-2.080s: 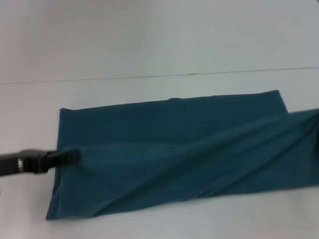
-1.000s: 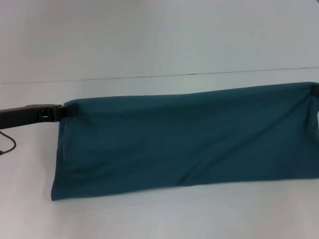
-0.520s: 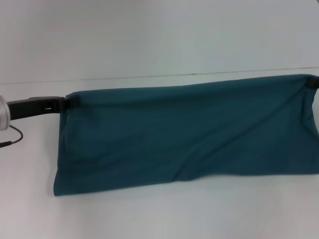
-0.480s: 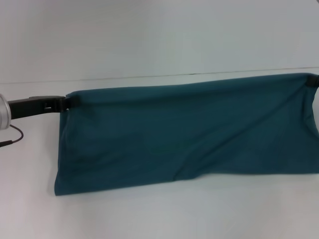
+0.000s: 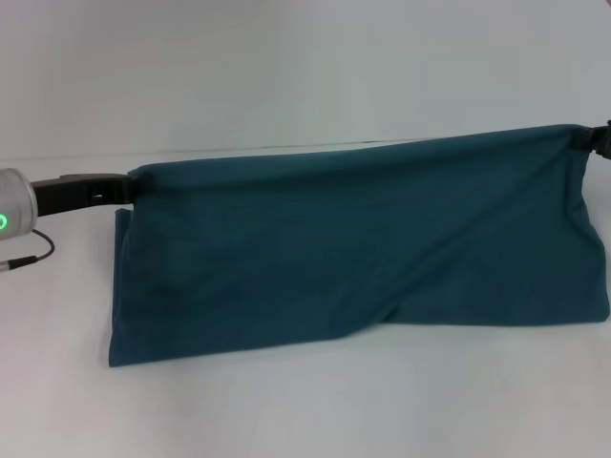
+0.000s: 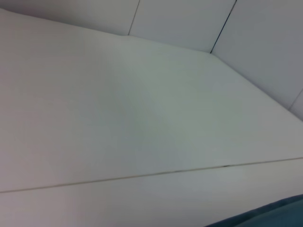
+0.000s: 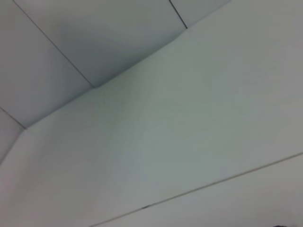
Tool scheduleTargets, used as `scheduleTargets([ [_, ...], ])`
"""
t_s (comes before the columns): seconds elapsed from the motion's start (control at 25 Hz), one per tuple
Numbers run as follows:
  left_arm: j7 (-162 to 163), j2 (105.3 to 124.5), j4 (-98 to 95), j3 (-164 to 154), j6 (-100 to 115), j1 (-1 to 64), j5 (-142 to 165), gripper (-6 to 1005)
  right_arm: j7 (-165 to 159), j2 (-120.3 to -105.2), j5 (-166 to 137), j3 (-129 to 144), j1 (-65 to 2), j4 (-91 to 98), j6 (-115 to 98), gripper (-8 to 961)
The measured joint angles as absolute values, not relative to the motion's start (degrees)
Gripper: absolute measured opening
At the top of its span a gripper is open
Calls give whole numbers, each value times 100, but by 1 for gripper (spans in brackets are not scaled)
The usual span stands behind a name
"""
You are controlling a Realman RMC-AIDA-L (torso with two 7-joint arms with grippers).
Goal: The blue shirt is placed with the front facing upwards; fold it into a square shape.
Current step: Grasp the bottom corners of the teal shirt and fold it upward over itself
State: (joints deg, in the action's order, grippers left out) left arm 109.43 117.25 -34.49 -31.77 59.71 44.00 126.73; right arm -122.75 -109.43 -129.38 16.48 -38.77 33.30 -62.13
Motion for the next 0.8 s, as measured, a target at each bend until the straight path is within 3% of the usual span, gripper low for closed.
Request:
scheduleTargets([
  [0.6, 10684, 11918, -3136, -3463, 4797, 4588, 12632, 32, -12168, -11048, -12937, 2479, -4254, 2797, -4627, 45],
  [0.8, 10205, 12159, -3176, -3461, 4267, 4603, 12564, 34, -11920, -11151, -12936, 2792, -4397, 2628, -3920, 45],
])
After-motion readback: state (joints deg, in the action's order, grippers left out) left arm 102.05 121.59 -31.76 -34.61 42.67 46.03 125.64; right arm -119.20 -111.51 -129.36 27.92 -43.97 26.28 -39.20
